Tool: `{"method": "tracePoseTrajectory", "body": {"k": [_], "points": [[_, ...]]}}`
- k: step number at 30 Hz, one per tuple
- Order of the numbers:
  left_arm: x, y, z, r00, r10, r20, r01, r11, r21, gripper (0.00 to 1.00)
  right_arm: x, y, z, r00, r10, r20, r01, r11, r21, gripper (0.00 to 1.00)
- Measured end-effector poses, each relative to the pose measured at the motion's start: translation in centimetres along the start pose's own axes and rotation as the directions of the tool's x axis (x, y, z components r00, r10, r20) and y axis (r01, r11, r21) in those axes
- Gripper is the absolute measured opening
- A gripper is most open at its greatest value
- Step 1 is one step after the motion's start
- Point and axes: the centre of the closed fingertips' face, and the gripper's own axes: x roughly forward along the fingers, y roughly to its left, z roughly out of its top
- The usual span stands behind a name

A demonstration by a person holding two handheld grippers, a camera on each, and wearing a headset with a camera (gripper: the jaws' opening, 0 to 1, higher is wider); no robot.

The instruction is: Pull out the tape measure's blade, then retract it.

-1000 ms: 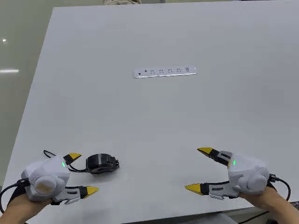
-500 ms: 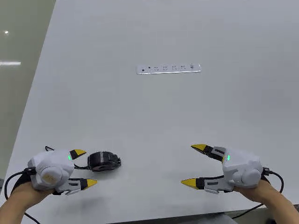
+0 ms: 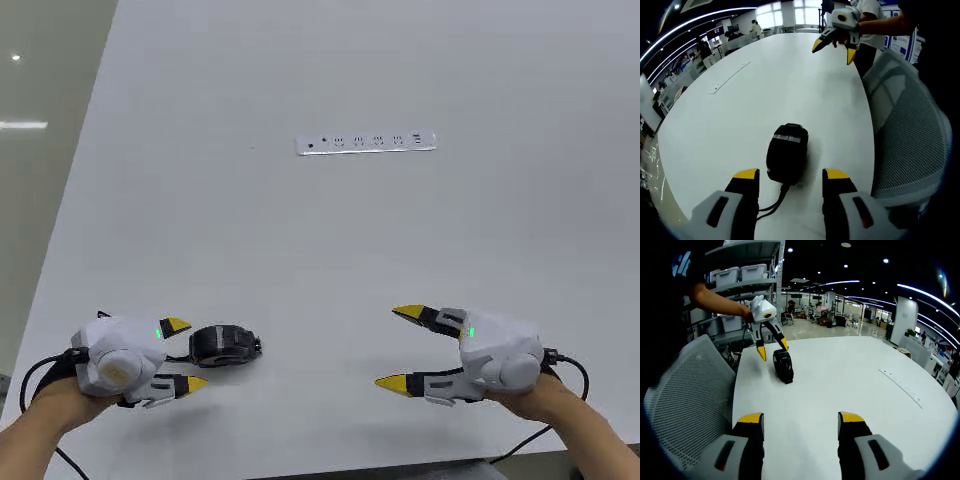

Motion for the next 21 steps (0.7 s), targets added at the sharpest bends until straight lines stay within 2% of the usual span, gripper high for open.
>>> {"method": "tracePoseTrajectory", "body": {"k": [12, 21], "points": [[1.3, 0.1, -0.3, 0.9988, -0.043, -0.023, 0.043, 0.999, 0.030, 0.43, 2.1, -0.2, 0.1, 0.9990, 0.044, -0.009, -0.045, 0.999, -0.029, 0.55], [2.2, 0.2, -0.3, 0.9973, -0.065, -0.035, 0.066, 0.997, 0.030, 0.38, 4.0, -0.4, 0.4, 0.9970, 0.076, -0.009, -0.077, 0.996, -0.048, 0.52]]}}
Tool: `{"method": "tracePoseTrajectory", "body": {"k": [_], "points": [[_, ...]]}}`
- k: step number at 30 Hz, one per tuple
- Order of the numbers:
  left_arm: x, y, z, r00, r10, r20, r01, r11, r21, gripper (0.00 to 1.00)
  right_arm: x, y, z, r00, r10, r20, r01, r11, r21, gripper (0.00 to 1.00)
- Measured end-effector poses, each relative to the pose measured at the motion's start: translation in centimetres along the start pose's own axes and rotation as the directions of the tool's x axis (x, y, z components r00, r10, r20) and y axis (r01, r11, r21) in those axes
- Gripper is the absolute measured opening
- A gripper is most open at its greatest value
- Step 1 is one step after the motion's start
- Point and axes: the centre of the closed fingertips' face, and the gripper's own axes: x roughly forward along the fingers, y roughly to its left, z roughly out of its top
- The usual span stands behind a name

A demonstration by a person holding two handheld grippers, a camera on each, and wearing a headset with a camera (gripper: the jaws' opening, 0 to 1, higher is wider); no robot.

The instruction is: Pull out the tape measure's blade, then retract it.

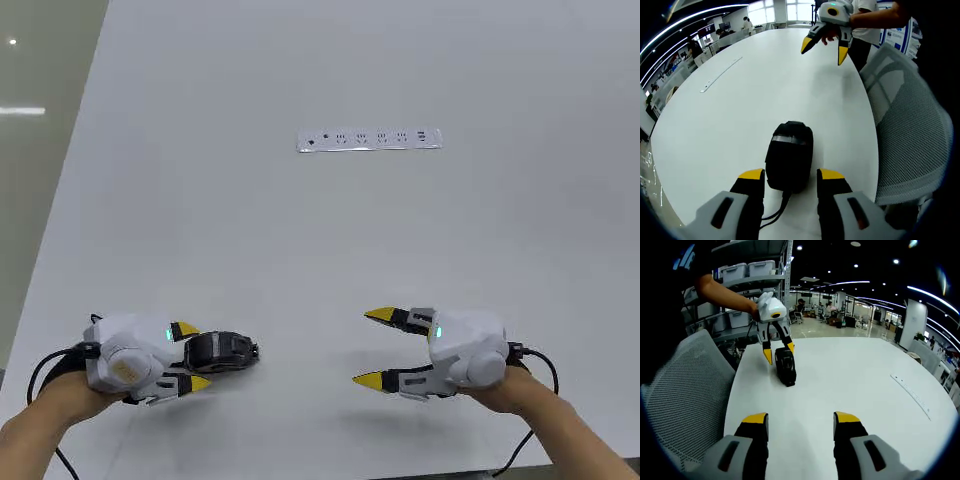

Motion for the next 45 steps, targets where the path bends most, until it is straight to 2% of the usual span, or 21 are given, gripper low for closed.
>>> {"method": "tracePoseTrajectory", "body": {"k": [14, 23, 31, 45], "points": [[0.5, 0.2, 0.2, 0.9998, -0.019, -0.006, 0.020, 0.999, 0.036, 0.30, 3.1, 0.2, 0.4, 0.9976, 0.068, -0.009, -0.068, 0.997, -0.023, 0.49], [0.6, 0.1, 0.1, 0.9988, -0.045, -0.021, 0.047, 0.996, 0.072, 0.29, 5.6, 0.4, 0.8, 0.9939, 0.110, -0.007, -0.110, 0.993, -0.035, 0.45], [0.6, 0.1, 0.1, 0.9982, -0.051, -0.033, 0.053, 0.997, 0.064, 0.28, 7.4, 0.5, 1.1, 0.9900, 0.141, -0.001, -0.141, 0.990, -0.031, 0.43], [0.7, 0.3, 0.2, 0.9976, -0.066, -0.022, 0.067, 0.996, 0.052, 0.28, 10.1, 0.9, 1.1, 0.9829, 0.184, 0.001, -0.184, 0.983, -0.027, 0.36]]}}
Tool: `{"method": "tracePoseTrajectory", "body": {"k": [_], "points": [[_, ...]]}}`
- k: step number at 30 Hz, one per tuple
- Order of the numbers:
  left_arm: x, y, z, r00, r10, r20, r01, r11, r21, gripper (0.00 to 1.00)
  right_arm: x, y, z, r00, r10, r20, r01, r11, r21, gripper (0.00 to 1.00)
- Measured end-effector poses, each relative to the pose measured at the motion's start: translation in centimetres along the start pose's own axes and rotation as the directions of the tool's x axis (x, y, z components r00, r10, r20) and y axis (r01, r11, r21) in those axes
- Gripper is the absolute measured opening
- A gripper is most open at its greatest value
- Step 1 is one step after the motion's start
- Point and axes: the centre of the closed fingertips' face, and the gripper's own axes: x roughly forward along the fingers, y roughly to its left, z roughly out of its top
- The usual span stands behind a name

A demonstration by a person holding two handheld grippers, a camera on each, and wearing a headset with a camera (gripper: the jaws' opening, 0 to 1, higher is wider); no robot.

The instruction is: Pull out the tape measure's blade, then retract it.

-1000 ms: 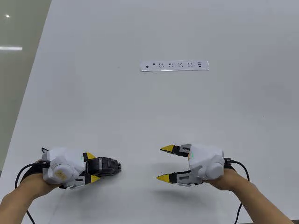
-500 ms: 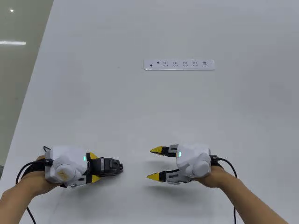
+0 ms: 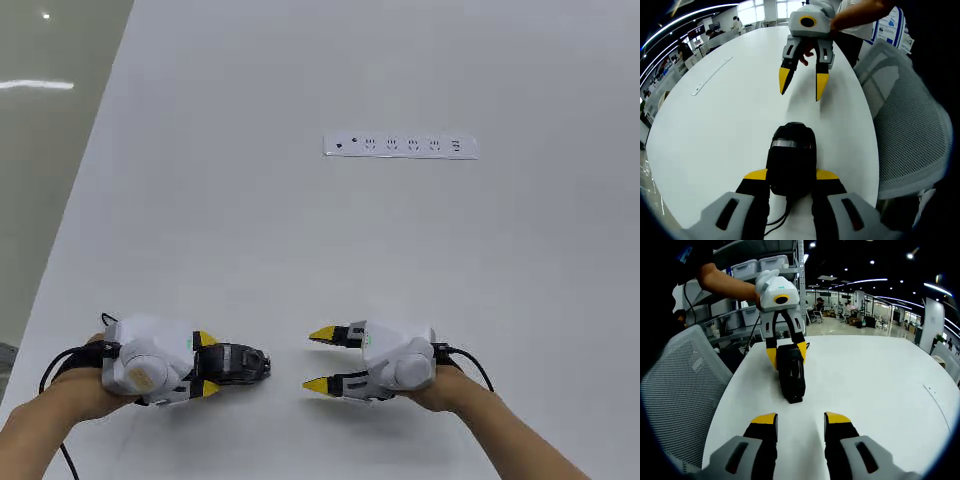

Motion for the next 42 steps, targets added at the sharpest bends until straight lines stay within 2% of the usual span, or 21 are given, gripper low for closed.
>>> {"method": "tracePoseTrajectory", "body": {"k": [13, 16, 28, 42], "points": [[0.1, 0.1, 0.1, 0.9995, 0.000, 0.032, 0.001, 1.000, -0.019, 0.27, 2.6, 0.1, 0.3, 0.9990, 0.043, 0.007, -0.043, 0.999, -0.006, 0.31], [0.1, 0.1, 0.1, 0.9994, -0.002, 0.034, 0.002, 1.000, -0.018, 0.27, 3.1, 0.2, 0.3, 0.9985, 0.054, -0.002, -0.054, 0.998, -0.017, 0.28], [0.1, 0.1, 0.1, 0.9990, -0.010, 0.043, 0.011, 1.000, -0.020, 0.27, 5.0, 1.2, 0.0, 0.9929, 0.117, -0.023, -0.117, 0.992, -0.035, 0.26], [0.1, 0.0, 0.1, 0.9987, -0.016, 0.048, 0.017, 1.000, -0.013, 0.27, 5.7, 1.1, 0.0, 0.9913, 0.130, -0.023, -0.131, 0.991, -0.036, 0.19]]}}
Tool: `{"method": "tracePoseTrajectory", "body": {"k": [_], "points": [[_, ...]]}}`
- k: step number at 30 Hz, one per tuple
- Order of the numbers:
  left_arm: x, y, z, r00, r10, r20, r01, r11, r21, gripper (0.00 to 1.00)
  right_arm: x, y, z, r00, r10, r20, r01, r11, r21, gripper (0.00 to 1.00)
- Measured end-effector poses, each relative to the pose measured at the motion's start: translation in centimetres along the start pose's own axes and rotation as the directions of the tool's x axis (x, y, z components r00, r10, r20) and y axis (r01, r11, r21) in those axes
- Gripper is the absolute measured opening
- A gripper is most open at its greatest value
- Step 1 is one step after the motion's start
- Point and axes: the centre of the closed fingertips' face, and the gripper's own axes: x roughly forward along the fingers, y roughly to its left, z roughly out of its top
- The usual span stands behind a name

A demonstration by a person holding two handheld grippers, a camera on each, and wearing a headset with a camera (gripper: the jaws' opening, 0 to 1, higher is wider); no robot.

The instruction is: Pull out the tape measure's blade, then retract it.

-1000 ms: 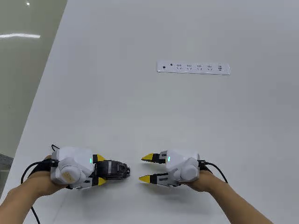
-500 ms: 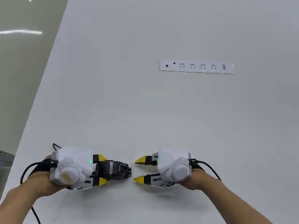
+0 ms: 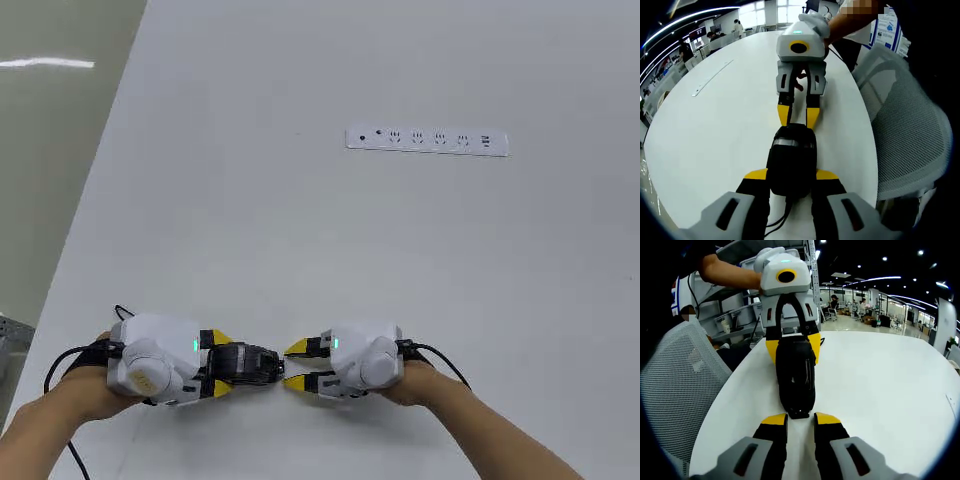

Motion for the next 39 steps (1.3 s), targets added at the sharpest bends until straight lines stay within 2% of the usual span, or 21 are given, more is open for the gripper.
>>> {"method": "tracePoseTrajectory", "body": {"k": [11, 39], "points": [[-0.30, 0.01, -0.28, 1.0000, -0.003, 0.004, 0.003, 1.000, -0.002, 0.27, 0.76, 0.25, 0.19, 0.9999, 0.014, 0.002, -0.014, 1.000, -0.016, 0.14], [-0.65, -0.05, -0.73, 1.0000, -0.007, -0.002, 0.007, 1.000, -0.003, 0.27, 0.55, 0.38, 0.74, 0.9999, 0.013, -0.005, -0.013, 1.000, -0.020, 0.09]]}}
